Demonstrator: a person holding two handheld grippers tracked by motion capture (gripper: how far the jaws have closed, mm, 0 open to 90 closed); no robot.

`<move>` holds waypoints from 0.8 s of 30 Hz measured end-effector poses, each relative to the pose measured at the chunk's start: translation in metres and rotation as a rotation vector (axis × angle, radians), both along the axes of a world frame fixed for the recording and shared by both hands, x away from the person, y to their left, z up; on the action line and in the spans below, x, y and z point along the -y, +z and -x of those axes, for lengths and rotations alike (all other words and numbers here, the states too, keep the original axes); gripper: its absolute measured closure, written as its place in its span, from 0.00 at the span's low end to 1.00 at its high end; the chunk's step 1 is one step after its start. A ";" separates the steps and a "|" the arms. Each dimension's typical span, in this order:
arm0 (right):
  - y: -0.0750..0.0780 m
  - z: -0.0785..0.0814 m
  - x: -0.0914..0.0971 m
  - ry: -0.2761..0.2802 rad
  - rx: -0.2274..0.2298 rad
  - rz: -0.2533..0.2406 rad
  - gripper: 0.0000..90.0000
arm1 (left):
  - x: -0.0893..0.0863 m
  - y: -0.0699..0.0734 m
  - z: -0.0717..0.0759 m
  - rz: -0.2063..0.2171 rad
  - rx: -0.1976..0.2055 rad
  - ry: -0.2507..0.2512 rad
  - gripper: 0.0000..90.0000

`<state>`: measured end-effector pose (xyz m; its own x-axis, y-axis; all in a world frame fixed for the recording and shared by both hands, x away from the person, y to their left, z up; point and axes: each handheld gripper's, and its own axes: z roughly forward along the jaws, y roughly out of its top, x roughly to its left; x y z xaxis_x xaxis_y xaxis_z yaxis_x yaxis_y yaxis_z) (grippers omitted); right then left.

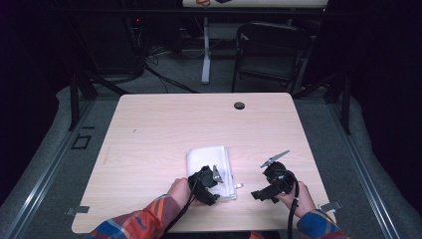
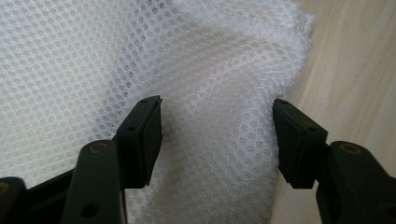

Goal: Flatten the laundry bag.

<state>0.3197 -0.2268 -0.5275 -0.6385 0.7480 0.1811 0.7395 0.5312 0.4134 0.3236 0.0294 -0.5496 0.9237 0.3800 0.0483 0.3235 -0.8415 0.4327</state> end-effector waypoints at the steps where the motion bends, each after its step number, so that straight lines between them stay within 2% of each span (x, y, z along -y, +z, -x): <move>1: 0.001 0.000 -0.001 0.011 -0.006 0.011 0.14 | 0.000 0.000 0.000 -0.001 0.003 -0.001 0.48; 2: 0.000 0.000 -0.002 -0.001 0.001 -0.007 0.14 | 0.000 0.000 0.000 -0.001 0.003 -0.001 0.51; 3: 0.001 0.000 -0.002 0.014 -0.007 -0.004 0.15 | -0.002 0.001 -0.002 0.010 -0.010 -0.011 0.53; 5: 0.001 -0.001 -0.003 0.033 0.009 0.019 0.15 | -0.003 0.001 -0.003 0.014 -0.022 -0.016 0.55; 12: 0.000 -0.002 -0.010 0.056 0.001 0.022 0.15 | -0.007 0.003 -0.007 0.047 -0.070 -0.024 0.67; 15: 0.000 -0.002 -0.014 0.063 0.009 0.033 0.15 | -0.007 0.003 -0.008 0.049 -0.074 -0.028 0.67; 16: -0.001 -0.002 -0.016 0.053 0.006 0.018 0.15 | -0.007 0.003 -0.008 0.052 -0.081 -0.027 0.67; 17: 0.000 -0.002 -0.016 0.067 0.008 0.038 0.15 | -0.008 0.003 -0.008 0.053 -0.085 -0.027 0.67; 24: 0.000 -0.002 -0.018 0.069 0.008 0.031 0.15 | -0.008 0.004 -0.009 0.062 -0.097 -0.028 0.68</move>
